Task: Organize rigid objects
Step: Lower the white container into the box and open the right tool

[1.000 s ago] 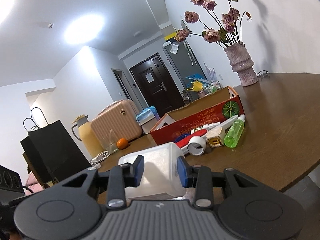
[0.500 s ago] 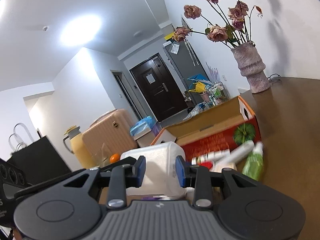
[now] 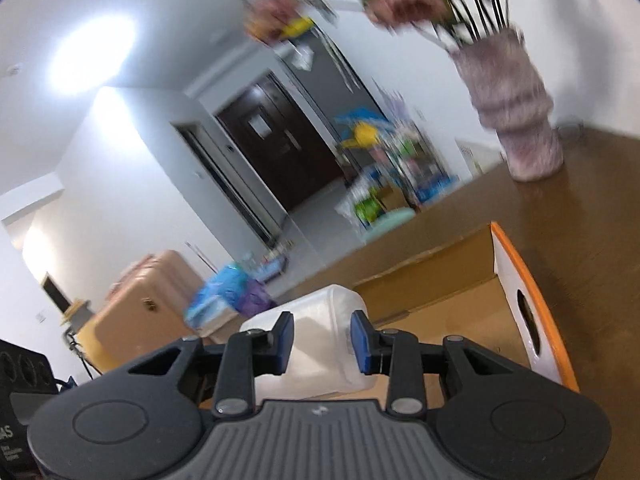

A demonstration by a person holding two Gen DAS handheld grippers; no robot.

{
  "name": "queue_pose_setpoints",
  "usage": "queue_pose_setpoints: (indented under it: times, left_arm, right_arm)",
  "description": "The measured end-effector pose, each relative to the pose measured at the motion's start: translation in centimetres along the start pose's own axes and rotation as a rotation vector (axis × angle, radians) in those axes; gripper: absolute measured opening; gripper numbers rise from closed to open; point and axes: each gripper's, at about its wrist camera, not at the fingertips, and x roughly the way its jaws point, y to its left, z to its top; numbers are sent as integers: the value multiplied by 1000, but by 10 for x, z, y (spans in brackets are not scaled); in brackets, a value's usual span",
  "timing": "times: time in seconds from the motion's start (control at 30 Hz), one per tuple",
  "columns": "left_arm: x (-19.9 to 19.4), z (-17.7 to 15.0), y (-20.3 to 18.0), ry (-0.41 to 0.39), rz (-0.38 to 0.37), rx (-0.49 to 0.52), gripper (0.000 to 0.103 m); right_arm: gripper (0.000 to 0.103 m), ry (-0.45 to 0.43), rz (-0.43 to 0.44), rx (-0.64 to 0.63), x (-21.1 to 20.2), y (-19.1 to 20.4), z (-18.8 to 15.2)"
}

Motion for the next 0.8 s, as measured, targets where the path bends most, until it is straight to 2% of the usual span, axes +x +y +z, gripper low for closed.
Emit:
queue_pose_setpoints:
  times: [0.17, 0.37, 0.43, 0.47, 0.57, 0.73, 0.8]
  left_arm:
    - [63, 15, 30, 143, 53, -38, 41]
    - [110, 19, 62, 238, 68, -93, 43]
    - [117, 13, 71, 261, 54, -134, 53]
    - [120, 11, 76, 282, 41, -161, 53]
    - [117, 10, 81, 277, 32, -188, 55]
    - [103, 14, 64, 257, 89, -106, 70]
    - [90, 19, 56, 247, 93, -77, 72]
  right_arm:
    - [32, 132, -30, 147, 73, -39, 19]
    - [28, 195, -106, 125, 118, -46, 21]
    - [28, 198, -99, 139, 124, -49, 20]
    - [28, 204, -103, 144, 127, -50, 18]
    - [29, 210, -109, 166, 131, -55, 16]
    - [29, 209, -142, 155, 127, -53, 24]
    - [29, 189, -162, 124, 114, -47, 32]
